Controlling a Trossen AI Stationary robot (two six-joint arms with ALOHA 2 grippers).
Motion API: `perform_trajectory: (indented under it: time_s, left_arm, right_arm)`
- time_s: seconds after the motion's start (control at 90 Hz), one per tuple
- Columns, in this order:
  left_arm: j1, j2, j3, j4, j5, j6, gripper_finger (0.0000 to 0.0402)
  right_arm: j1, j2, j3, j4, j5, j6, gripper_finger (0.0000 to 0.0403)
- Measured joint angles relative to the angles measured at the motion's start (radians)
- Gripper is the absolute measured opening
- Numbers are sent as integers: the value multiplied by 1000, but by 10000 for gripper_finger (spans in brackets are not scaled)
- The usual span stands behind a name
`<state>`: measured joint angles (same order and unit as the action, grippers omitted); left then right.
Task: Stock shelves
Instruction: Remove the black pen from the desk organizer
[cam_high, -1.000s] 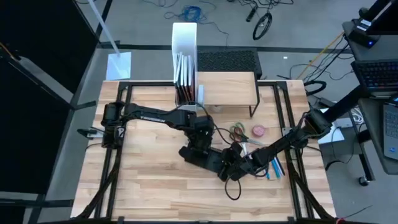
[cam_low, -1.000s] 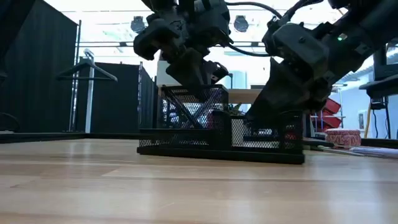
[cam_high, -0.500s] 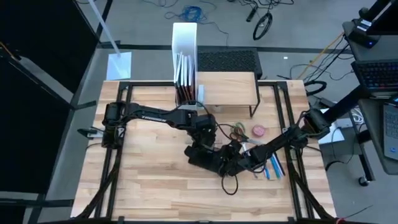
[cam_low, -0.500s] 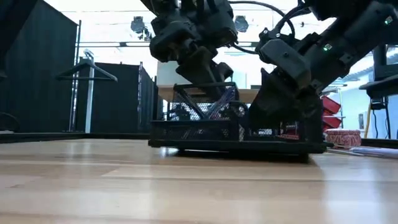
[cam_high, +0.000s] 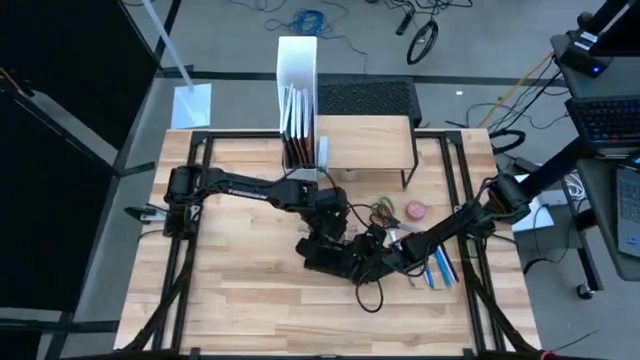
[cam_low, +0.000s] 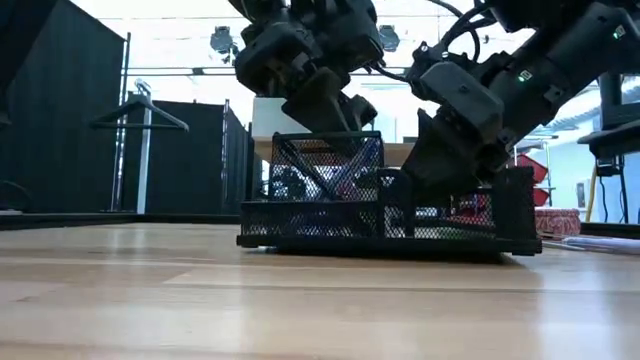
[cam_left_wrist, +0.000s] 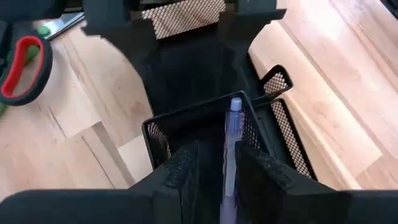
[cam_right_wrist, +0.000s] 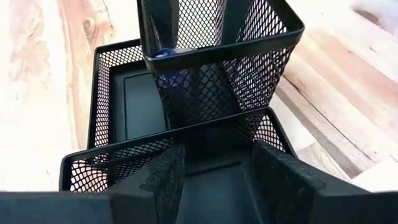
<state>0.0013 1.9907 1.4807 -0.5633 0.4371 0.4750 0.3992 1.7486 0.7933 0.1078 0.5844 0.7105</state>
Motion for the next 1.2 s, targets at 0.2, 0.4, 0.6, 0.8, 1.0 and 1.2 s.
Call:
perform_trajectory:
  time_s: [0.2,0.4,0.6,0.8,1.0,1.2]
  left_arm:
    - [-2,1,-1,27,10,-60,91]
    - [-3,1,-1,25,10,-78,91]
    - [-4,1,-2,32,9,-78,90]
    - [-8,1,-3,37,-55,-85,86]
    - [-10,4,0,-5,-101,-88,12]
    - [-31,-12,4,-54,-183,-90,1]
  right_arm:
    - [0,-7,-5,52,12,-161,171]
    - [-2,-32,-6,59,20,-226,171]
    - [2,-37,-6,61,35,-238,171]
    - [2,-43,-2,64,49,-221,171]
    - [-3,-45,8,96,79,-195,171]
    - [-1,-46,7,80,61,-198,171]
